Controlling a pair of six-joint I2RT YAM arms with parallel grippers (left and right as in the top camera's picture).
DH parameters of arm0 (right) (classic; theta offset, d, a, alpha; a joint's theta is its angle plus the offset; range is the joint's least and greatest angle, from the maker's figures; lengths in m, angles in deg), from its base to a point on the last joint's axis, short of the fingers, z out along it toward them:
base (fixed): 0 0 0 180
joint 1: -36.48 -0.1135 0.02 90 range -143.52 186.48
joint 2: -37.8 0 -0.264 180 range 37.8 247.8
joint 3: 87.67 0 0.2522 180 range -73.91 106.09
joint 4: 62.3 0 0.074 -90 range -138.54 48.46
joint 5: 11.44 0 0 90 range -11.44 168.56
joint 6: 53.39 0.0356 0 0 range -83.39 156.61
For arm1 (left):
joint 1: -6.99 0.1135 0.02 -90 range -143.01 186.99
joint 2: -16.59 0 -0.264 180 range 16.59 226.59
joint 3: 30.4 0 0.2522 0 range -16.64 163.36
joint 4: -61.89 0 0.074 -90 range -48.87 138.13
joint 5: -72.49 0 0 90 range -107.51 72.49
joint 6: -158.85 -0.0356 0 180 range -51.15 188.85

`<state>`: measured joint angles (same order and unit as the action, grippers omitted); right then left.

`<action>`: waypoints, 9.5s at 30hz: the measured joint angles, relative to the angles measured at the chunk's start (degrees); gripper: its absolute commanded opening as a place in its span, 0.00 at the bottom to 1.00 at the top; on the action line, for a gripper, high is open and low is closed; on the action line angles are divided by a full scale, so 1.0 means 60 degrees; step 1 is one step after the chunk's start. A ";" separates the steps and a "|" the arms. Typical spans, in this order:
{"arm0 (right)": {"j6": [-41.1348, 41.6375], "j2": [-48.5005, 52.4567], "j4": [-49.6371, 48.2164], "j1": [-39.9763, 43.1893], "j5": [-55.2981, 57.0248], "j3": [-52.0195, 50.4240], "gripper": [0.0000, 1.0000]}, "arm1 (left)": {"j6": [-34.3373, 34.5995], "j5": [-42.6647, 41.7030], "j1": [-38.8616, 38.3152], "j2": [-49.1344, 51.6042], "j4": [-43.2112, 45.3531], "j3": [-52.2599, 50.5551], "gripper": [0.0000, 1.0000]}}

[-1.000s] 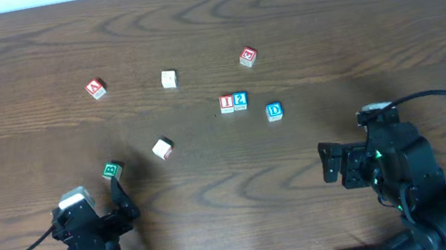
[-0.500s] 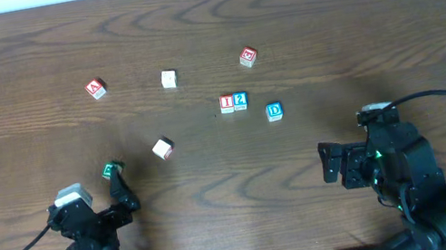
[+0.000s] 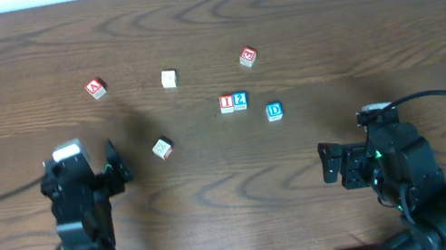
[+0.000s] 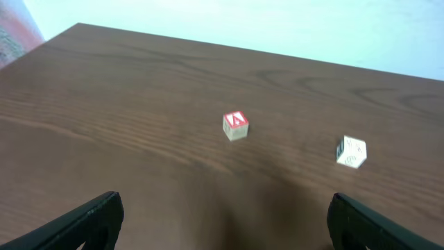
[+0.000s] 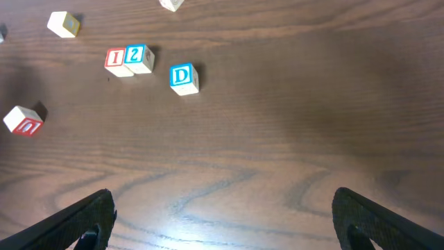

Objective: Spell out Ai2
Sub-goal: 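Reach the left gripper forward to the red 'A' block, then lower the left gripper over the red 'A' block and close on it, then lift and carry the red 'A' block toward the red 'I' block, then lower the red 'A' left of the red 'I' and open gripper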

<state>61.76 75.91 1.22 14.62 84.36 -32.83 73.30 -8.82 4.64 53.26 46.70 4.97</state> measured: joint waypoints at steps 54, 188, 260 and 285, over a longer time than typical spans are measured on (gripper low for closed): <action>0.0000 0.0004 0.0015 0.0000 0.0000 -0.0011 0.99 | 0.4921 -0.1927 0.0980 1.4681 -0.6233 1.2389 0.95; 0.0004 0.0004 0.0015 0.0000 -0.0004 -0.0011 0.99 | 0.5530 -0.1592 0.1133 1.4939 -0.5745 1.2305 0.39; 0.0004 0.0000 0.0015 0.0000 -0.0004 -0.0011 0.99 | 0.2463 -0.1967 -0.3905 1.4284 -0.7311 1.2965 0.06; 0.0004 0.0004 0.0015 0.0000 -0.0004 -0.0011 0.99 | 0.2463 -0.2521 -0.4397 1.4284 -0.7187 1.2295 0.06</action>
<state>61.78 75.93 1.30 14.62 84.34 -32.89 88.08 -23.95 -21.74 138.96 3.58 78.74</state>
